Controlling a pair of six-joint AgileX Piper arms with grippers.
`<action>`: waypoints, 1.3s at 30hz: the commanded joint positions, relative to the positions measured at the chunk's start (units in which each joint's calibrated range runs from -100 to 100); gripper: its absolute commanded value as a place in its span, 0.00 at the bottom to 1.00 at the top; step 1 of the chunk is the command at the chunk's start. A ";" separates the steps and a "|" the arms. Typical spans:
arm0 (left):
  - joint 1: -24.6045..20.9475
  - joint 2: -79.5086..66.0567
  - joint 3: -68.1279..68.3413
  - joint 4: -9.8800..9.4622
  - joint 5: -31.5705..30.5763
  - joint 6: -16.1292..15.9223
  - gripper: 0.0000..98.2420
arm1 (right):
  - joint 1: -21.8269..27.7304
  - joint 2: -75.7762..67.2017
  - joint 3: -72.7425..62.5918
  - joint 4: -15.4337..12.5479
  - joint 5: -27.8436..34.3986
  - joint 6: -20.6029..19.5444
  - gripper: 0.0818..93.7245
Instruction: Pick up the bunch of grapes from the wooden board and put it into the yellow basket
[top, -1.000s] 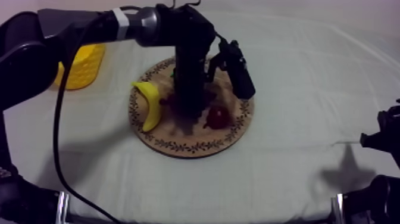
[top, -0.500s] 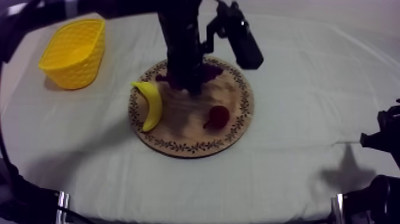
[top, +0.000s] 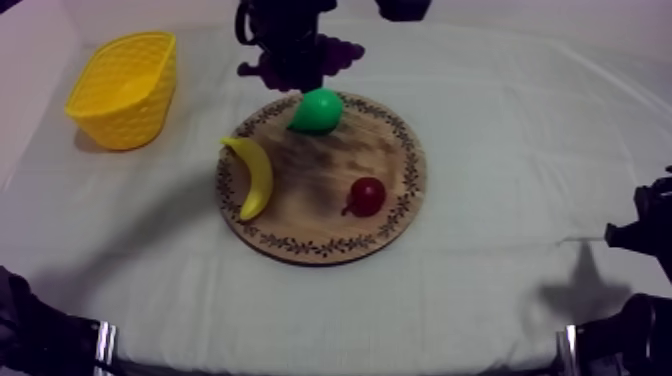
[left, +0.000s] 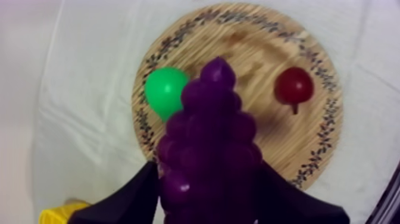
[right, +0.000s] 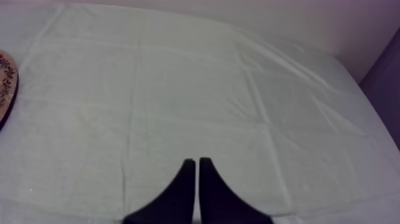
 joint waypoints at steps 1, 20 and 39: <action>-1.90 0.49 -0.64 0.07 0.00 0.04 0.44 | -0.02 0.01 -0.05 -0.01 -0.02 -0.01 0.00; -21.46 2.02 -10.07 1.36 2.80 1.32 0.40 | -0.02 0.01 -0.05 -0.01 -0.02 -0.01 0.00; -33.78 4.89 -12.75 2.10 2.86 4.61 0.36 | -0.02 0.01 -0.05 -0.01 -0.02 -0.01 0.00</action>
